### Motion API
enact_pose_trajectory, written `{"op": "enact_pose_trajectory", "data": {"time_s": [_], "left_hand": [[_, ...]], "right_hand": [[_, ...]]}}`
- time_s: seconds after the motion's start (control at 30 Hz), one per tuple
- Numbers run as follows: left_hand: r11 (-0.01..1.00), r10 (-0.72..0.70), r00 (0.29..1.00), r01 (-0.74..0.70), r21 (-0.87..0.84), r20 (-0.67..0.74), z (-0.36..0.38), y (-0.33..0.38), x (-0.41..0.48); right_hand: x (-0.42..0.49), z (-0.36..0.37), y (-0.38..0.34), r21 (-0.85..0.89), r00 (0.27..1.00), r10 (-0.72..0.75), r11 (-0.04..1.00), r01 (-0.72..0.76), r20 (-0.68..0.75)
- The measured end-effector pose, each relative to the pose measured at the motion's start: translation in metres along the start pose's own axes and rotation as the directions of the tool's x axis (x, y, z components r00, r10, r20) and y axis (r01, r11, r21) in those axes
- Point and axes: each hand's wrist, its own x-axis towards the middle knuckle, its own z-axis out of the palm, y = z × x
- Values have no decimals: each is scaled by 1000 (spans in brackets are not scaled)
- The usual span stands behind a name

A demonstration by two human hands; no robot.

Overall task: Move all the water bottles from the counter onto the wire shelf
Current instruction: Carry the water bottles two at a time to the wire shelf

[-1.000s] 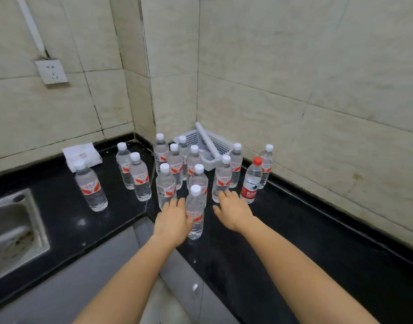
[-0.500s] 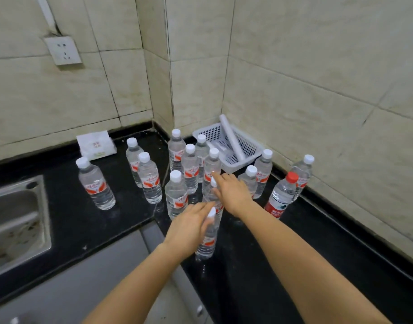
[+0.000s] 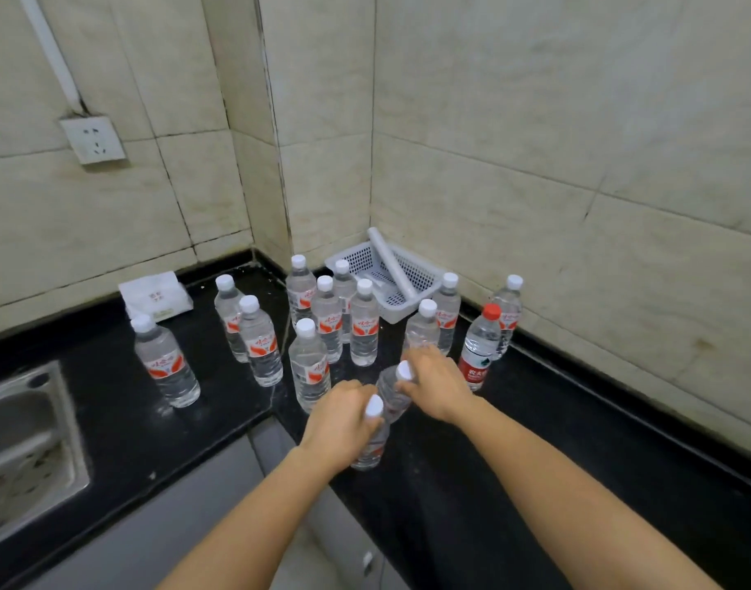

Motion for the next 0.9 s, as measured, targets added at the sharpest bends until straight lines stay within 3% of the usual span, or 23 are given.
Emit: {"op": "enact_pose_trajectory", "data": {"time_s": [0.37,0.67,0.9], "left_hand": [[957,209,978,-203,-205,6,-16,100,-65],[819,517,850,-455,-349,106,2,253,-130],[672,657,753,-554,-491,49,14,402,-189]], "right_hand": [[-212,-87,36,207,942,331,927,-313,-57],[-410,-170,66,265,803,563,819,-509,-198],[-552,-240,104,288,701,644,765,-576,-307]]}}
